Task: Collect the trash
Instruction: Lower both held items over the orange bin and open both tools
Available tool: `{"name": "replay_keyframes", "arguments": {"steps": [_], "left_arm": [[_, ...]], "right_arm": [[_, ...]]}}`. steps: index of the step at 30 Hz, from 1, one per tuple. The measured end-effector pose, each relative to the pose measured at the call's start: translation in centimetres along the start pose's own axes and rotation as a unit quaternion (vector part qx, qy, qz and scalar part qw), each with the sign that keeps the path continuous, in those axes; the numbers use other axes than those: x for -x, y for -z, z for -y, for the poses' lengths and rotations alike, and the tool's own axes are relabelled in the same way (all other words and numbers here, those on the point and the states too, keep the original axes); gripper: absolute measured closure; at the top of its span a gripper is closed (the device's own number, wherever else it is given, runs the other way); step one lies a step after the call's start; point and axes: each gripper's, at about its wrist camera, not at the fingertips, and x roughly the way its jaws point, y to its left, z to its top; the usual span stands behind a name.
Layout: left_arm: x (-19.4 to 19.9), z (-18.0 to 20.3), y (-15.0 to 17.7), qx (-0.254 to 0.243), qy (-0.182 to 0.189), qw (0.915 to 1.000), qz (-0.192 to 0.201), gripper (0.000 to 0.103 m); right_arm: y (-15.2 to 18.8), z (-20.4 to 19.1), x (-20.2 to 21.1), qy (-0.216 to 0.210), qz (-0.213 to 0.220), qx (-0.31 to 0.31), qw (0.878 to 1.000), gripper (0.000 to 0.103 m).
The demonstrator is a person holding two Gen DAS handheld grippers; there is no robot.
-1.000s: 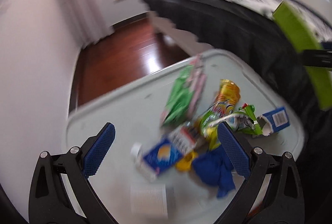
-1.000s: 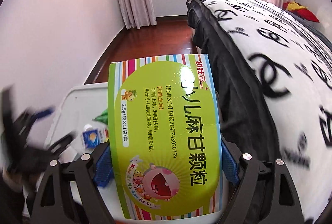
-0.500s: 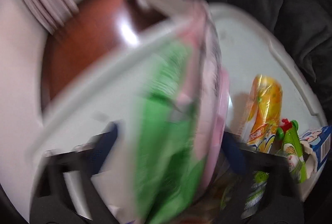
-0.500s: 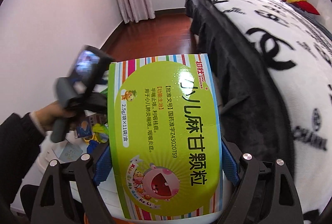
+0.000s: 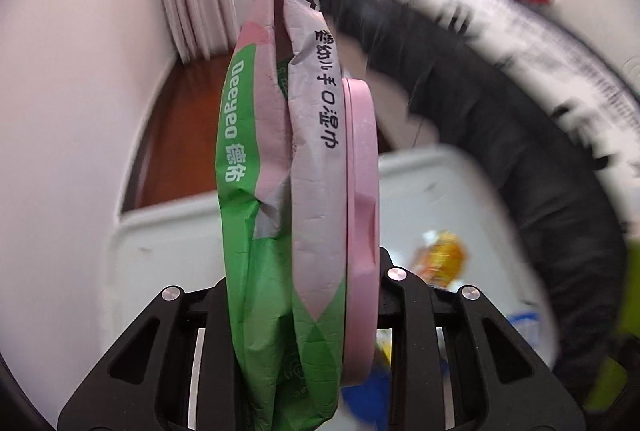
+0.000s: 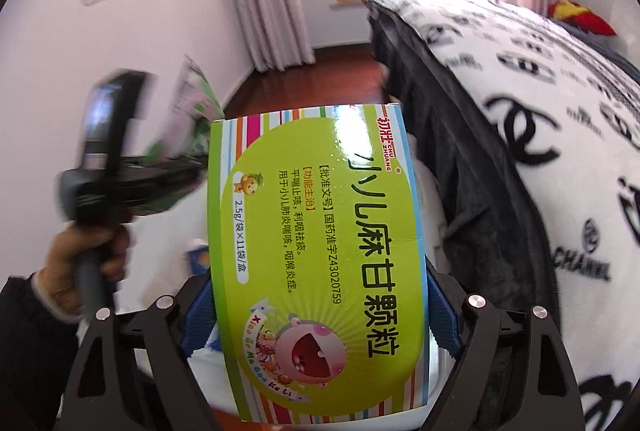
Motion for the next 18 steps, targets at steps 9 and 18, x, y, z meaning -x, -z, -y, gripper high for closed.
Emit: {"name": "replay_keyframes", "arguments": {"steps": [9,18], "left_arm": [[22.1,0.8,13.1,-0.019,-0.013,0.9957,0.09,0.077],[17.5,3.2,28.1,0.0,0.028,0.9986,-0.045,0.077]], "right_arm": [[6.1,-5.1,10.9,-0.046,0.003,0.072,0.996,0.019],[16.6,-6.7,5.8,-0.044,-0.117,0.085,0.989,0.019]]}}
